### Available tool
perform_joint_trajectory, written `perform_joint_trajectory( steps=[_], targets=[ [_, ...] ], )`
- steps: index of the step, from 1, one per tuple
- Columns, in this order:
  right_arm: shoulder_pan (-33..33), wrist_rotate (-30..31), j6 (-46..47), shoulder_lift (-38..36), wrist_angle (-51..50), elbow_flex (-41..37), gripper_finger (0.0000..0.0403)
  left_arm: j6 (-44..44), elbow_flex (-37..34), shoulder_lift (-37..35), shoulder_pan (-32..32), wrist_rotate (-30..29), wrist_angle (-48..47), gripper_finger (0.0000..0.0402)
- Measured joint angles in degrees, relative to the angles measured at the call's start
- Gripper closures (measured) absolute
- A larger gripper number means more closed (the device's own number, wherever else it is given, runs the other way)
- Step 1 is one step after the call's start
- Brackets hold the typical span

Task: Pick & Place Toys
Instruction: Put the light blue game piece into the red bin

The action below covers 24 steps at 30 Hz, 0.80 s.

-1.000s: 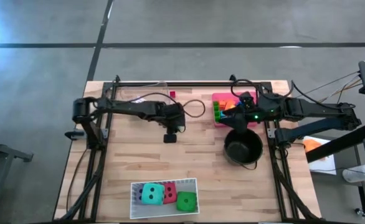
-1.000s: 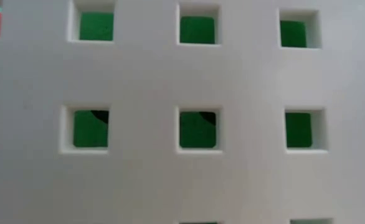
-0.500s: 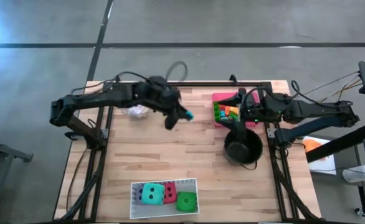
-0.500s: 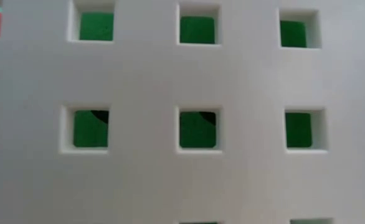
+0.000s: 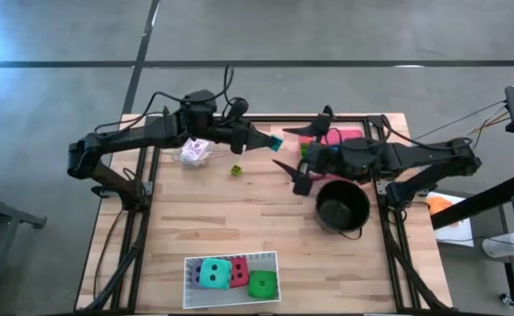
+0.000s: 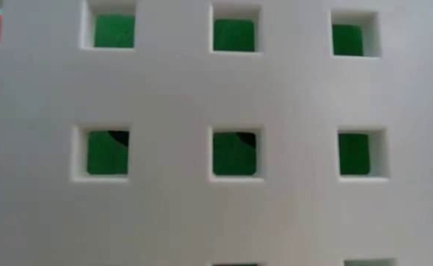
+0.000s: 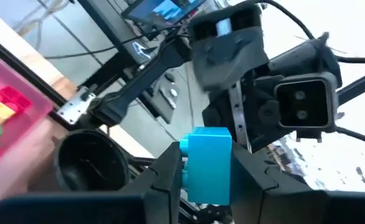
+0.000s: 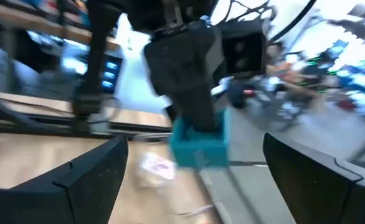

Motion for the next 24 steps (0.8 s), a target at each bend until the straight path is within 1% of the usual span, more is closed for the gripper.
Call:
perform_joint_trajectory(
  steps=[2, 9, 12, 16, 21, 24],
  targets=[
    [0.7, 2.3, -2.2, 1.9, -1.9, 3.2, 0.0040, -0.7, -0.1, -0.2, -0.3, 0.8, 1.0, 0.0311],
    [1.0, 3.1, -6.0, 7.8, -5.2, 10.5, 0.0040, -1.1, -0.1, -0.4, -1.2, 1.0, 6.8, 0.0311],
    [1.4, 6.1, -7.8, 9.0, -5.0, 12.4, 0.0048, -1.2, -0.1, -0.4, -1.2, 0.6, 8.6, 0.0311],
    [2.1, 9.8, -10.6, 10.2, -5.1, 14.2, 0.0091, -1.9, -0.1, -0.3, -1.2, -0.2, 8.9, 0.0311],
    [2.2, 10.5, -11.0, 10.5, -4.8, 16.1, 0.0158, -2.2, -0.1, -0.3, -1.2, -0.3, 9.5, 0.0311],
    [2.2, 12.9, -11.3, 10.3, -4.9, 16.4, 0.0195, -2.2, -0.1, -0.3, -1.2, -0.3, 9.7, 0.0311]
  ],
)
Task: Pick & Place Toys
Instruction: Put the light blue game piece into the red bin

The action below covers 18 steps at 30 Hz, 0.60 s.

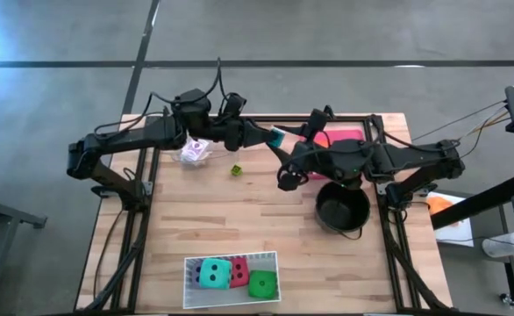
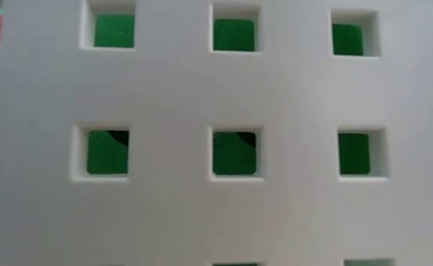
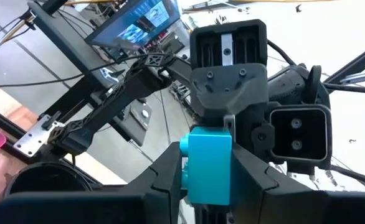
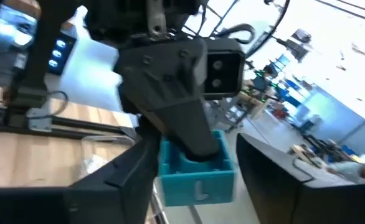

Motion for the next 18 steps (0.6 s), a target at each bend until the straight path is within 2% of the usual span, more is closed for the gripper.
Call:
perform_joint_trajectory(
  steps=[6, 10, 12, 18],
  targets=[
    [0.0, 0.3, -2.4, 0.0, -0.1, 0.0, 0.0259, -1.3, 0.0, 0.0, 0.0, -0.2, 0.8, 0.0311],
    [0.0, 0.1, -3.6, 0.0, 0.0, 0.0, 0.0270, -1.3, 0.0, 0.0, 0.0, 0.0, 0.9, 0.0311],
    [0.0, 0.1, -3.2, 0.0, 0.0, 0.0, 0.0255, -1.3, 0.0, 0.0, 0.0, 0.0, 0.9, 0.0311],
    [0.0, 0.1, -2.5, 0.1, -0.1, 0.1, 0.0167, -1.7, -0.1, 0.0, 0.0, 0.1, 1.0, 0.0311]
  ],
)
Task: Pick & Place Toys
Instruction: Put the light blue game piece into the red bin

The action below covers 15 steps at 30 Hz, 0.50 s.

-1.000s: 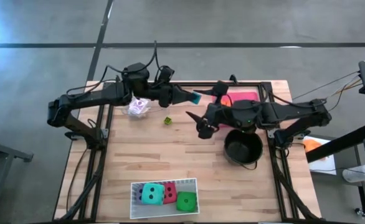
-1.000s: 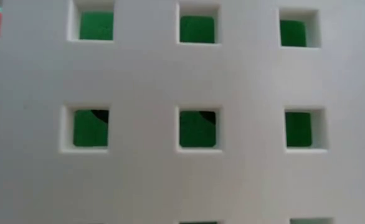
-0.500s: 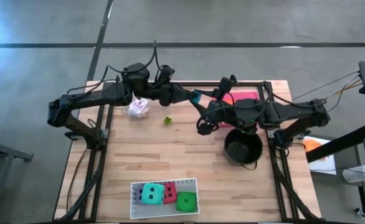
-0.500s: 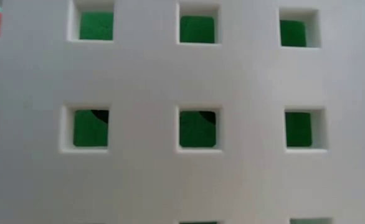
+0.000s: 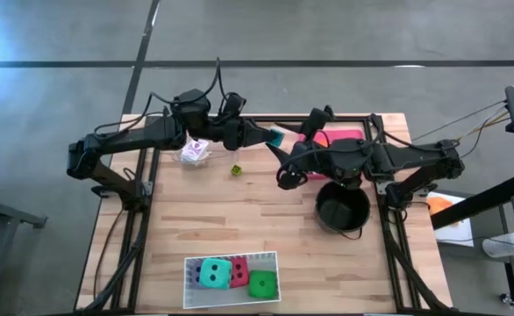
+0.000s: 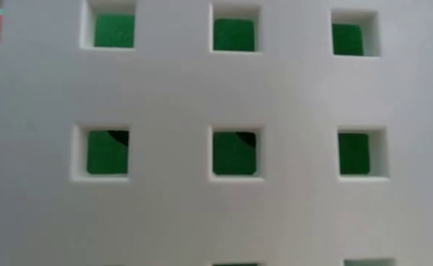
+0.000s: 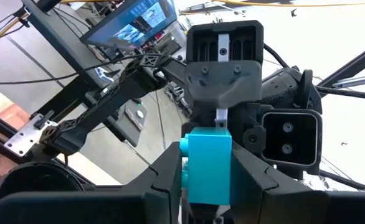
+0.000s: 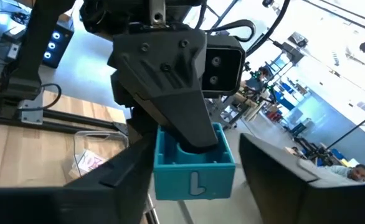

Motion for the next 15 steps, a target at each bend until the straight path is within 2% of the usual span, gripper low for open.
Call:
perform_joint_trajectory(
  steps=[4, 7, 15],
  targets=[
    [0.0, 0.0, -0.2, 0.0, 0.0, 0.0, 0.0132, 0.0, 0.0, 0.0, 0.0, 0.0, 0.0, 0.0311],
    [0.0, 0.0, -1.3, 0.1, 0.0, 0.0, 0.0134, 0.0, 0.0, 0.0, 0.0, 0.0, 0.0, 0.0311],
    [0.0, 0.0, -1.8, 0.1, 0.1, 0.0, 0.0220, 0.2, 0.0, 0.0, 0.0, 0.0, 0.0, 0.0311]
  ],
)
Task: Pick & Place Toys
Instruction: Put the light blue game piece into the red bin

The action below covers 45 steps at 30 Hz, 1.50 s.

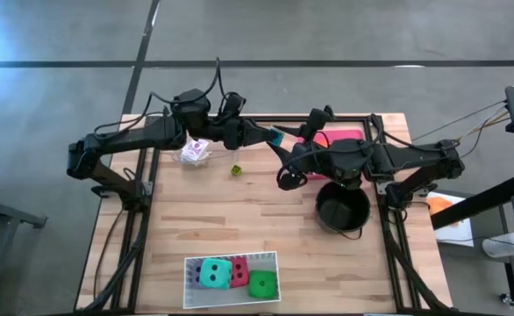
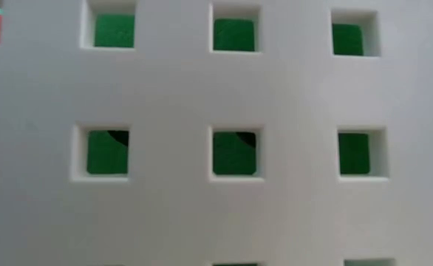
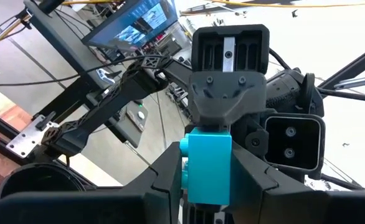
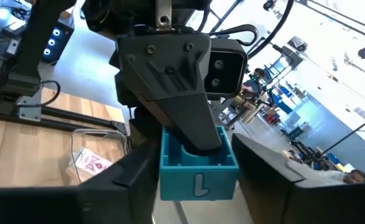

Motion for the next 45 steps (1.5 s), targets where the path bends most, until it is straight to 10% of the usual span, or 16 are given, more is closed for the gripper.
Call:
perform_joint_trajectory(
  steps=[8, 17, 25, 33, 45],
  targets=[
    [0.0, -0.2, -1.1, 0.0, 0.0, 0.0, 0.0275, 1.9, 0.0, 0.0, 0.0, 0.0, 0.0, 0.0305],
    [0.0, -0.9, 4.6, -0.7, 0.0, 0.0, 0.0275, 8.1, 0.0, 0.0, 0.0, 0.0, -0.2, 0.0168],
    [-1.3, -17.7, 16.1, -4.4, -6.1, 0.0, 0.0275, 20.6, 0.0, -0.2, 0.0, 0.0, -0.2, 0.0089],
    [-2.6, -31.3, 25.3, -7.5, -13.0, 0.0, 0.0275, 27.2, 0.0, -0.3, 0.0, 0.1, -4.0, 0.0071],
    [-11.0, -29.7, 47.0, -14.2, -31.8, -1.1, 0.0275, 29.7, 0.0, -4.7, 0.0, 0.6, -22.6, 0.0071]
  ],
)
